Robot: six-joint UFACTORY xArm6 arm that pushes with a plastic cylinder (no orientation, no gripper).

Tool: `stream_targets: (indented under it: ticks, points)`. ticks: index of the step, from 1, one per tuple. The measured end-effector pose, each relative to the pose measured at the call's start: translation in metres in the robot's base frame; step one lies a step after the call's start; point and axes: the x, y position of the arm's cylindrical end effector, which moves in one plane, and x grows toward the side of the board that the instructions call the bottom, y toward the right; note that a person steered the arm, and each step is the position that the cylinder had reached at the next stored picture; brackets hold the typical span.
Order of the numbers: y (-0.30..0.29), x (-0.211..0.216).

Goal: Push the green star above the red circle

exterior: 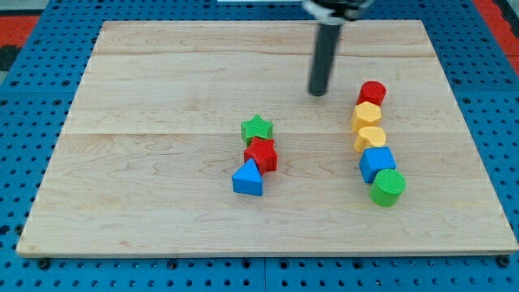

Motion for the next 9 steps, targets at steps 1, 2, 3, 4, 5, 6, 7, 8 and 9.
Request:
stream_targets:
  ticks: [1, 2, 3, 4, 5, 6, 7, 8, 9]
  points:
    - [-0.083, 0.018]
    - [-0.132, 0.064]
    - [-0.155, 0.108]
    - [-0.115, 0.129]
    - [-0.084, 0.092]
    - [-0.069, 0.043]
    - [-0.052, 0.01]
    - [-0.096, 0.026]
    - [-0.094, 0.096]
